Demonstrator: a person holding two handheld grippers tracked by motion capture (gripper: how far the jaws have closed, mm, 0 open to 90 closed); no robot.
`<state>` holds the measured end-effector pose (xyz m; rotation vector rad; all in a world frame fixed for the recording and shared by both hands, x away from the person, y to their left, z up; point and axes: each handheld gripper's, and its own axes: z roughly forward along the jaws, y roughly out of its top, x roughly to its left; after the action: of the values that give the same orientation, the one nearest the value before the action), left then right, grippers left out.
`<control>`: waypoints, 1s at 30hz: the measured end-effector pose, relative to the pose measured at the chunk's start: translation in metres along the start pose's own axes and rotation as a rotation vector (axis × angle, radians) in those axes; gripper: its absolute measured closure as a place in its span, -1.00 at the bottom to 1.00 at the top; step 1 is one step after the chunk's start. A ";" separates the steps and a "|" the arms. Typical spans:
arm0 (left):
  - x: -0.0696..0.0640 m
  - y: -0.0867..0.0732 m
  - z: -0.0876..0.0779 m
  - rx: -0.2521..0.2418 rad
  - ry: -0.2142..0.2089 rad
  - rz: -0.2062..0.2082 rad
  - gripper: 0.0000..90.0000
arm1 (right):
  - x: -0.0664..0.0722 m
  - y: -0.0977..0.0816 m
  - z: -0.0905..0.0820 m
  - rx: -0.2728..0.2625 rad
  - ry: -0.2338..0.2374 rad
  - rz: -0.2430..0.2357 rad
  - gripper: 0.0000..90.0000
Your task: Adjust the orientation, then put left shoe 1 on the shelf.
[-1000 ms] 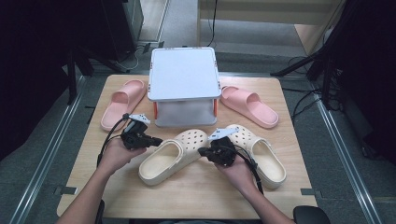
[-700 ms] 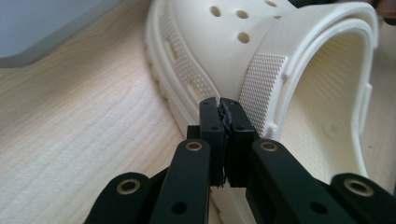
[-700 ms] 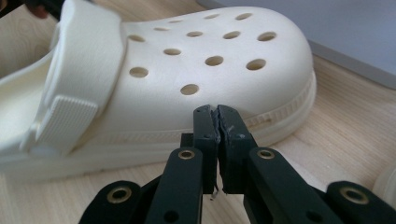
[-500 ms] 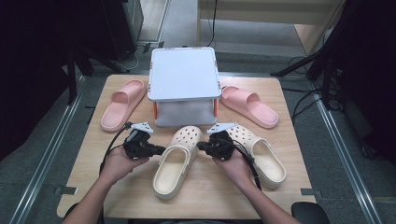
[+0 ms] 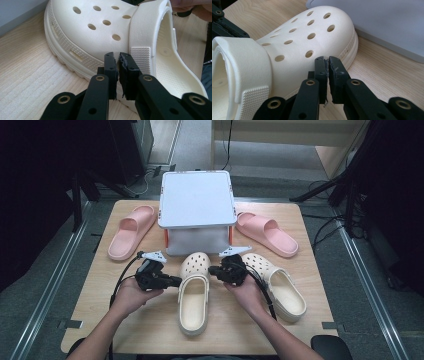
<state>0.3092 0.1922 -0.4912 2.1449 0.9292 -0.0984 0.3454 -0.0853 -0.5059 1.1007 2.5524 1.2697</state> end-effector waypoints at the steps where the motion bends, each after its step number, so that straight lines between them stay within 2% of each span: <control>1: 0.000 0.000 0.000 0.000 0.000 0.000 0.83 | 0.000 0.000 0.000 0.000 -0.001 0.000 0.88; 5: 0.002 0.001 -0.004 -0.008 0.009 -0.023 0.65 | -0.001 0.001 -0.002 0.013 -0.006 -0.004 0.80; 7: 0.003 0.001 -0.005 -0.006 0.012 -0.033 0.48 | -0.001 0.001 -0.004 0.014 0.001 -0.002 0.78; 8: 0.005 0.004 -0.011 -0.018 0.027 -0.065 0.42 | -0.001 0.002 -0.007 0.007 0.004 0.002 0.75; 9: 0.006 0.005 -0.015 -0.036 0.020 -0.078 0.37 | -0.001 0.003 -0.009 -0.006 0.016 0.007 0.71; 10: 0.007 0.007 -0.019 -0.052 0.014 -0.082 0.32 | 0.000 0.003 -0.012 -0.012 0.023 0.012 0.64; 12: 0.008 0.011 -0.024 -0.049 0.044 -0.069 0.27 | 0.001 0.003 -0.018 -0.018 0.021 0.005 0.51; 14: 0.011 0.014 -0.028 -0.038 0.066 -0.066 0.26 | 0.002 0.003 -0.023 -0.020 0.034 0.011 0.45; 16: 0.015 0.016 -0.031 -0.054 0.056 -0.081 0.27 | 0.004 0.003 -0.028 -0.014 0.057 0.020 0.44; 18: 0.017 0.020 -0.035 -0.058 0.059 -0.082 0.32 | 0.007 0.003 -0.032 -0.004 0.060 0.015 0.42; 21: 0.016 0.030 -0.044 -0.068 0.069 -0.070 0.50 | 0.010 0.002 -0.037 -0.009 0.061 0.009 0.35; 24: 0.015 0.040 -0.053 -0.085 0.068 -0.051 0.55 | 0.011 -0.001 -0.043 -0.014 0.065 0.031 0.28; 30: 0.017 0.057 -0.064 -0.093 0.085 -0.034 0.65 | 0.017 -0.003 -0.052 -0.020 0.076 0.037 0.25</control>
<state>0.3445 0.2220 -0.4176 2.0617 1.0003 0.0193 0.3121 -0.1104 -0.4707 1.1216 2.5789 1.3676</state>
